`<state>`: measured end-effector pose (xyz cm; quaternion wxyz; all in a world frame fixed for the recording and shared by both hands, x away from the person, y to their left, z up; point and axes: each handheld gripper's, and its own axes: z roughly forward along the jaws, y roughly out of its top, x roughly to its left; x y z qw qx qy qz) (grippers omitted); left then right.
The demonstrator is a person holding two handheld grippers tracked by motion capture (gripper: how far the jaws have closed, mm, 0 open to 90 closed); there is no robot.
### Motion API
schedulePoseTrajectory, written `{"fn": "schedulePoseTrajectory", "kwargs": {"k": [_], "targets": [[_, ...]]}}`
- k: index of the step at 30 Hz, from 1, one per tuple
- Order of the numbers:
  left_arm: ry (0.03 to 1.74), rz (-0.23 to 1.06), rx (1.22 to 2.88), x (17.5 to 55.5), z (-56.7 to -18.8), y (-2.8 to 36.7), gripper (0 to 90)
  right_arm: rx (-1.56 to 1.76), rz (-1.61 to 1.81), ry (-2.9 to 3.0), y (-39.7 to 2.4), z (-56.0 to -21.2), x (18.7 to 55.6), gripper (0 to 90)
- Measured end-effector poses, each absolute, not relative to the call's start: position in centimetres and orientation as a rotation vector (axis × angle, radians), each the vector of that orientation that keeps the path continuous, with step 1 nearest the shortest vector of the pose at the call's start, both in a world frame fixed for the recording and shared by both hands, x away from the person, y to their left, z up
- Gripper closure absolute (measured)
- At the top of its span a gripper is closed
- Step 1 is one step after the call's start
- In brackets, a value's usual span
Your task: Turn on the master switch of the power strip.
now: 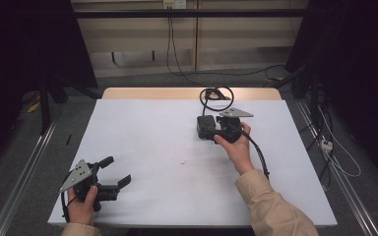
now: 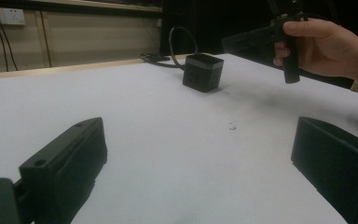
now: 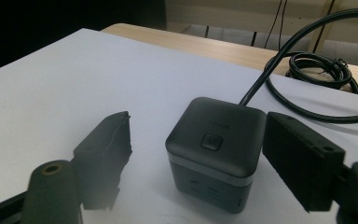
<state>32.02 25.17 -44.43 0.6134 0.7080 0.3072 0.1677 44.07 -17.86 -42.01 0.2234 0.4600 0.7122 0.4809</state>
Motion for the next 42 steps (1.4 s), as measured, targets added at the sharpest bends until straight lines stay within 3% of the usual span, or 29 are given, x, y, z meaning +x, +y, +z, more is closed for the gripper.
{"fn": "schedulePoseTrajectory", "kwargs": {"k": [42], "targets": [[0.708,0.390,1.635,32.0,-44.4,24.9,2.9,1.247,1.332,2.014,-20.8,-43.1,39.7,12.2]]}}
